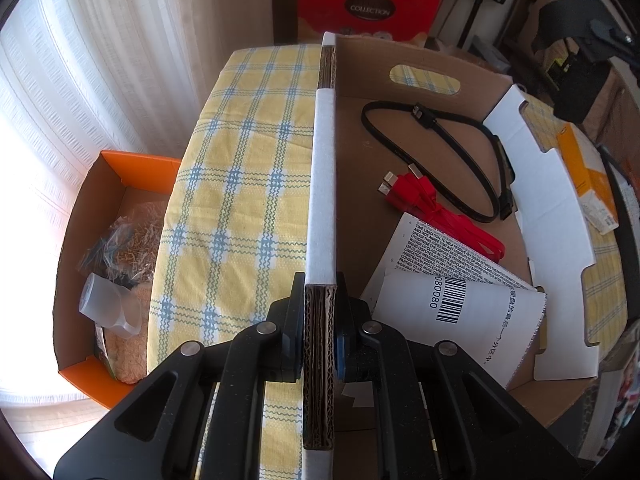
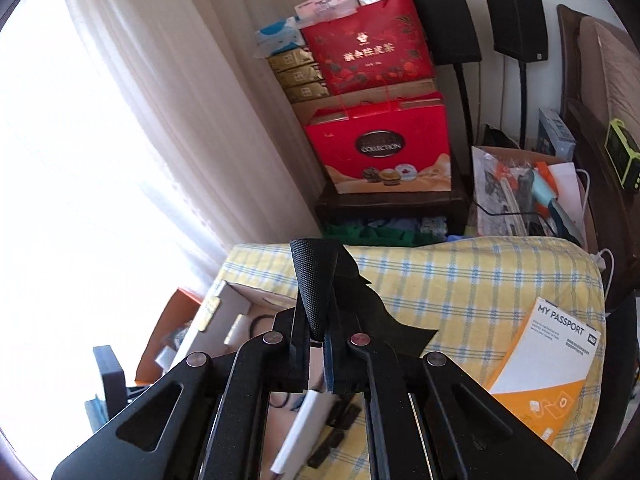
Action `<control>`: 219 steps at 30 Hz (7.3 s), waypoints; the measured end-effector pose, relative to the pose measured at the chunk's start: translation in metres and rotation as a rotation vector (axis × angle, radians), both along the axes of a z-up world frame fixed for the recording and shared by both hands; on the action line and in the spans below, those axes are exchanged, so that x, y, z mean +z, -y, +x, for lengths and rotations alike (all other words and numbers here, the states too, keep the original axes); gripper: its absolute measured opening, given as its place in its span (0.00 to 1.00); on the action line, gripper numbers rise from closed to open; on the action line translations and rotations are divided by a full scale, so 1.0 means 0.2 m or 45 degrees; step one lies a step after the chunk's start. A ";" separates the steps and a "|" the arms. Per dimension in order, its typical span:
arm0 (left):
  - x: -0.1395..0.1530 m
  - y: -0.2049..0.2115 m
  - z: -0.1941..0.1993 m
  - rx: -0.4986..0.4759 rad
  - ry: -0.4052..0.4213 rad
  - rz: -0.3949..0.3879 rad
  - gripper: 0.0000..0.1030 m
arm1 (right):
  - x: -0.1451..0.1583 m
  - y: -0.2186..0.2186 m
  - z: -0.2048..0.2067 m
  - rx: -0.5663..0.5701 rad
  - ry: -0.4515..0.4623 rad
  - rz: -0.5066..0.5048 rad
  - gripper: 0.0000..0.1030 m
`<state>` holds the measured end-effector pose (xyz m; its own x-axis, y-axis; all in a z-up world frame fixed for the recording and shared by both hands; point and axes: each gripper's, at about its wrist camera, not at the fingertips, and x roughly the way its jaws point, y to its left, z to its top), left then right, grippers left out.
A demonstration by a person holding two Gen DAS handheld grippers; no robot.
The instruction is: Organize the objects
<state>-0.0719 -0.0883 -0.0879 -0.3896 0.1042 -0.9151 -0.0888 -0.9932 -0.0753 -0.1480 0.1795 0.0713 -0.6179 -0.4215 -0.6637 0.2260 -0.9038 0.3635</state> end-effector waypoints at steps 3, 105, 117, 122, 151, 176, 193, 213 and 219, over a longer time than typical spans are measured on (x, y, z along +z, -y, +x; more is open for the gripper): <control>0.00 0.00 0.00 0.001 0.002 0.005 0.10 | 0.05 0.09 0.02 0.062 -0.005 -0.037 0.03; 0.02 0.23 0.04 0.077 -0.010 0.015 0.09 | -0.73 0.26 -0.02 -0.114 0.347 0.499 0.10; 0.02 0.20 0.04 0.065 -0.013 0.011 0.09 | -0.40 0.23 0.04 -0.082 0.236 0.318 0.10; 0.02 0.14 0.03 0.036 -0.014 0.010 0.09 | -0.28 0.36 0.09 0.019 0.203 0.245 0.10; 0.03 0.22 0.06 0.089 -0.026 0.035 0.10 | -0.45 0.19 0.15 -0.074 0.318 0.335 0.29; 0.03 0.22 0.08 0.084 -0.026 0.040 0.10 | -0.77 0.17 0.27 -0.244 0.498 0.289 0.42; 0.03 0.20 0.09 0.078 -0.026 0.029 0.09 | -0.70 0.22 0.24 -0.204 0.410 0.362 0.03; 0.02 0.21 0.09 0.076 -0.025 0.034 0.09 | -0.78 0.30 0.26 -0.173 0.461 0.408 0.17; 0.02 0.20 0.09 0.070 -0.025 0.026 0.10 | -0.75 0.26 0.26 -0.166 0.439 0.378 0.07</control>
<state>-0.0539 -0.1282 -0.0836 -0.4129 0.1006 -0.9052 -0.0356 -0.9949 -0.0943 -0.0956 0.1281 -0.0794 -0.3754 -0.1155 -0.9196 0.0149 -0.9928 0.1186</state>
